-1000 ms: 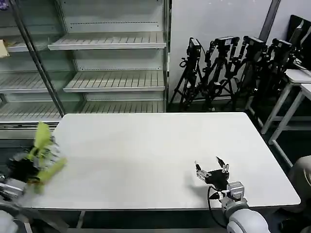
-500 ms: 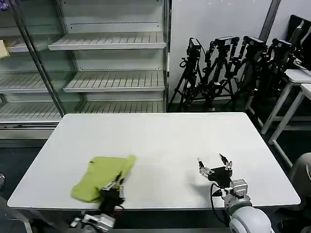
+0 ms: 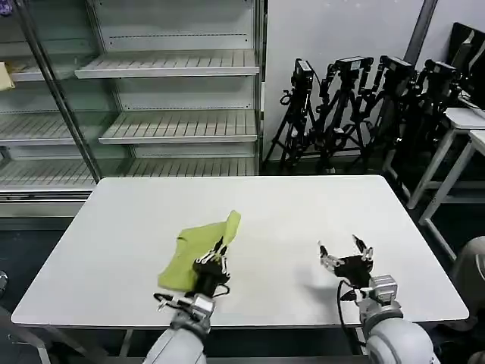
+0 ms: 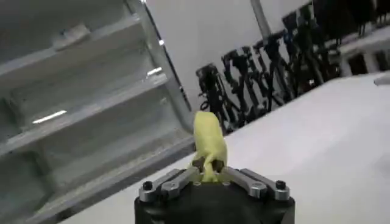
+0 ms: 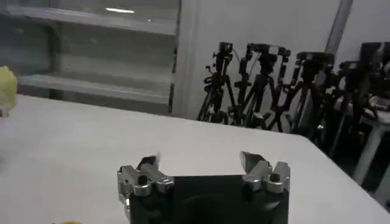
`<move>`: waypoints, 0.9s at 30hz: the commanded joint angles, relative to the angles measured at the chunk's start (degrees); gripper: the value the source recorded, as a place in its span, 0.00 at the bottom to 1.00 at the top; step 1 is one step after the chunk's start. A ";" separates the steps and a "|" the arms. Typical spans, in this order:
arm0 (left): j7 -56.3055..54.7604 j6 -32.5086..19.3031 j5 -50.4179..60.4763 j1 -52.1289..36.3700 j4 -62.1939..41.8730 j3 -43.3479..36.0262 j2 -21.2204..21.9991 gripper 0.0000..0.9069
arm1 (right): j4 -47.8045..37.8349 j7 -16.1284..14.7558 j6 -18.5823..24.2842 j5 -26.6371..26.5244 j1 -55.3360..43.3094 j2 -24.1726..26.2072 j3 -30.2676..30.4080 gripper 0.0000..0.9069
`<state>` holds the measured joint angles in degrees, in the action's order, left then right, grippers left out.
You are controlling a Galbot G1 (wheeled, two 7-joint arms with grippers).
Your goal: Fold and organize the clothes.
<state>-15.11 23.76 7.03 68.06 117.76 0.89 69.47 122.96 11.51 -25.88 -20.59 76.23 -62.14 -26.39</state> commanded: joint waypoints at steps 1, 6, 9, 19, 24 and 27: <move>-2.14 0.74 -20.94 -12.01 -4.54 -5.91 3.42 1.00 | -0.67 -0.77 0.00 -1.47 -3.18 1.72 -9.74 1.00; -3.39 1.68 -25.78 -12.80 -3.96 -7.91 4.69 1.00 | -1.87 -1.16 -0.11 -2.19 -4.33 2.27 -11.03 1.00; -3.78 1.76 -27.24 -13.18 -3.52 -8.00 5.15 1.00 | -2.49 -1.52 0.12 -1.59 -4.65 1.81 -9.95 1.00; 3.10 -3.50 -17.74 -9.63 -1.32 10.27 1.32 1.00 | -8.26 -1.34 6.12 4.04 -9.77 -1.90 -1.57 1.00; 11.44 -9.39 -11.20 -0.75 0.19 22.75 0.55 1.00 | -11.90 -2.55 8.77 6.25 -13.48 -3.55 2.95 1.00; 15.47 -12.76 -7.92 5.17 1.05 27.87 0.92 1.00 | -13.30 -2.79 9.20 6.71 -14.90 -4.88 5.66 1.00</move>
<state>-12.10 20.35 -10.20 60.02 116.86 8.09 71.65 115.60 9.75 -21.00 -17.69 67.24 -63.83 -28.61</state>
